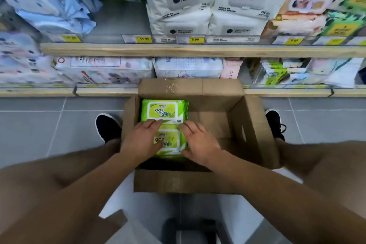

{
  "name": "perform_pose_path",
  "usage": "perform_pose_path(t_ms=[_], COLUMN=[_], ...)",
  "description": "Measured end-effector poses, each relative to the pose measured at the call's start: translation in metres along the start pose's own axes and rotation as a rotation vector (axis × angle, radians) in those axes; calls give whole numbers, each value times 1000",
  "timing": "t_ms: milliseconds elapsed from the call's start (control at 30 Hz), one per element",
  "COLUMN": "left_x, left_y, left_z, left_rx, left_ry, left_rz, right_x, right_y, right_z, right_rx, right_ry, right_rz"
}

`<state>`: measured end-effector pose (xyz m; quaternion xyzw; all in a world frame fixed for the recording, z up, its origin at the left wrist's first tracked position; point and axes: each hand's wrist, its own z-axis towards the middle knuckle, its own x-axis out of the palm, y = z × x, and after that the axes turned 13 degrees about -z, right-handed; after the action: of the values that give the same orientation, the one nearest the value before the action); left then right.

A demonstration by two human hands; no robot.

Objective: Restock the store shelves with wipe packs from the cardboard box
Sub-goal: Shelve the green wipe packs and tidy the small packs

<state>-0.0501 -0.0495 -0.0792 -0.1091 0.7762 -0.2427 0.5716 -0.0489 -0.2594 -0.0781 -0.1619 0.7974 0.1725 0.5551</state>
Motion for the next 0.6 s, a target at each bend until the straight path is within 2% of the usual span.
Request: perform_pose_path(t_ms=[333,600], left_x=[31,38], left_y=[36,38], left_z=[27,44], left_rx=[-99,-167], left_ry=[258,257], left_rz=[112,101], right_x=[34,48], right_y=[-9,-17], right_z=[23,42], right_rx=[40,64], right_ry=[122,130], right_rz=[70,23])
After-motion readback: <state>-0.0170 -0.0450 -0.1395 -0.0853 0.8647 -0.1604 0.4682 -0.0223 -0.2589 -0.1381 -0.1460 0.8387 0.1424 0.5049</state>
